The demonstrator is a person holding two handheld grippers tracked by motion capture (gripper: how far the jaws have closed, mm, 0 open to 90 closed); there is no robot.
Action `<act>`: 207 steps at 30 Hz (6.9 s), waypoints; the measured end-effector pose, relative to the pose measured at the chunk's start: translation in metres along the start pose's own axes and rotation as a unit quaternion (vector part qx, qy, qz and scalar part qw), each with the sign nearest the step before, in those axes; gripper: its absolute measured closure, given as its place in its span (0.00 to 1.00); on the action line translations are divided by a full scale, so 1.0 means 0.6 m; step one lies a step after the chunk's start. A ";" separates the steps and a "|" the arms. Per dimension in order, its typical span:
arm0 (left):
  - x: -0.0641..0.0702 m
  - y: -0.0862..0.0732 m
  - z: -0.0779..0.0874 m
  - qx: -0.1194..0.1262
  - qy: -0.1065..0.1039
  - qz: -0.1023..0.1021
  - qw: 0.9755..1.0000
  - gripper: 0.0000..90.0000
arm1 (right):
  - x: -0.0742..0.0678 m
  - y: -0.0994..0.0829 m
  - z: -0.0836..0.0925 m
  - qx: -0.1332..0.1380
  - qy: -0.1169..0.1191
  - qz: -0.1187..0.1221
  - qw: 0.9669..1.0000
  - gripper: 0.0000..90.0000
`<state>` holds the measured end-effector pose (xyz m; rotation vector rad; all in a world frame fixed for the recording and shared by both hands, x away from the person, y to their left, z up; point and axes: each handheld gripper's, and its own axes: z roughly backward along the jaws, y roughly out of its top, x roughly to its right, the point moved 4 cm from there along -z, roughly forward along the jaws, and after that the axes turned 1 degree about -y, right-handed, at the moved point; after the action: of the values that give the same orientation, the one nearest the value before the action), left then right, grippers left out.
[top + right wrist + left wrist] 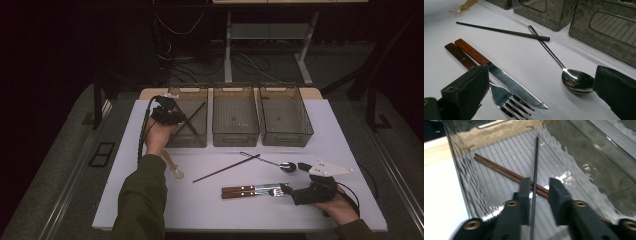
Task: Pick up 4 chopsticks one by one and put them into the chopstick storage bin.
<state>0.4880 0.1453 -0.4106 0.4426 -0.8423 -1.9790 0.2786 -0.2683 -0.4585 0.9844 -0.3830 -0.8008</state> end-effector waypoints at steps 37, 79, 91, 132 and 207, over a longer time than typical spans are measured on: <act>0.190 -0.086 0.088 0.097 -0.187 -0.107 0.972 0.51 | -0.001 0.000 0.000 -0.001 -0.003 -0.003 1.000 0.01; 0.268 -0.153 0.002 0.005 -0.222 -0.164 0.961 0.84 | -0.001 -0.001 -0.002 -0.005 -0.003 0.001 1.000 0.01; 0.271 -0.158 -0.011 -0.005 -0.211 -0.165 0.964 0.89 | 0.000 -0.001 -0.002 -0.005 -0.003 0.000 1.000 0.01; 0.255 -0.137 0.033 0.032 -0.227 -0.155 0.961 0.95 | 0.001 0.000 0.000 -0.002 -0.004 0.002 1.000 0.01; 0.075 -0.044 0.116 0.107 -0.143 -0.081 0.981 0.95 | 0.004 0.000 0.001 0.001 -0.006 -0.004 1.000 0.01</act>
<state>0.4067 0.1428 -0.3792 0.3634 -1.2436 -2.1424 0.2799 -0.2705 -0.4586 0.9830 -0.3907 -0.8144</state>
